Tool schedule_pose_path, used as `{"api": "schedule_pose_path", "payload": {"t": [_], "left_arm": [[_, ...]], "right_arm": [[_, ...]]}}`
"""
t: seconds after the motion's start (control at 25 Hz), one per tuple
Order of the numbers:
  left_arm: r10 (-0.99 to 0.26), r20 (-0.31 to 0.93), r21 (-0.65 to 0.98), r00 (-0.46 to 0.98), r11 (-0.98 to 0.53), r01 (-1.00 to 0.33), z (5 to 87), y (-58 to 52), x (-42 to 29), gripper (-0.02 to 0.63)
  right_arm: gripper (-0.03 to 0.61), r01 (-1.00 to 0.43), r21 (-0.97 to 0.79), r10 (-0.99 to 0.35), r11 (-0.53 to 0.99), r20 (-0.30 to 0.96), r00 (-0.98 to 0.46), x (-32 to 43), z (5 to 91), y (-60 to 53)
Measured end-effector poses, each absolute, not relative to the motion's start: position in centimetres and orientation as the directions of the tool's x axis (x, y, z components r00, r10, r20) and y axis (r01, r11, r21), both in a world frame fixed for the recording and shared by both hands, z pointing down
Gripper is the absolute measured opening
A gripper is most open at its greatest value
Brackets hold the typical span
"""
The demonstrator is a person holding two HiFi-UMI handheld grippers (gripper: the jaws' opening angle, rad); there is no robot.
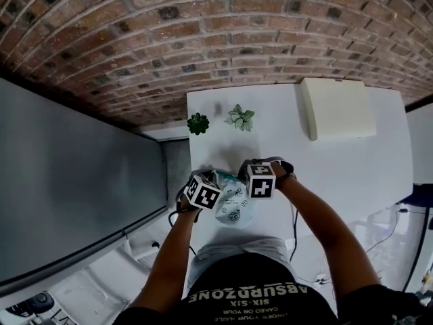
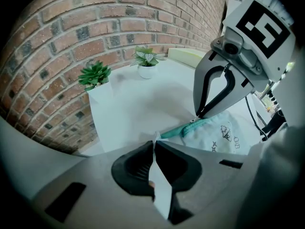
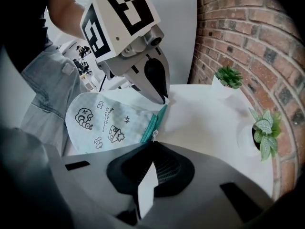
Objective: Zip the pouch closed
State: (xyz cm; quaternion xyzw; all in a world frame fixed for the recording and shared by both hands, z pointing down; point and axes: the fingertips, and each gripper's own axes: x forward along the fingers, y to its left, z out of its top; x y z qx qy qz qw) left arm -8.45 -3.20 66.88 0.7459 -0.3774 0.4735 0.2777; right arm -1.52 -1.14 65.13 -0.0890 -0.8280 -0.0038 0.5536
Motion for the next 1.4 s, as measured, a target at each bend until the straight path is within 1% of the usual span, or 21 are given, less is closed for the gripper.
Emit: {"api": "schedule_pose_path", "payload": {"t": [0.4, 1.4], "left_arm": [[-0.305, 0.919, 0.044, 0.251, -0.551, -0.833, 67.0, -3.25, -8.62, 0.018], [-0.302, 0.918, 0.051, 0.256, -0.551, -0.833, 66.68, -3.13, -8.41, 0.018]], "right_arm": [[0.0, 0.199, -0.082, 0.149, 0.977, 0.926, -0.347, -1.4, 65.18, -1.01], [0.0, 0.184, -0.105, 0.163, 0.977, 0.928, -0.336, -1.23, 65.06, -0.99]]}}
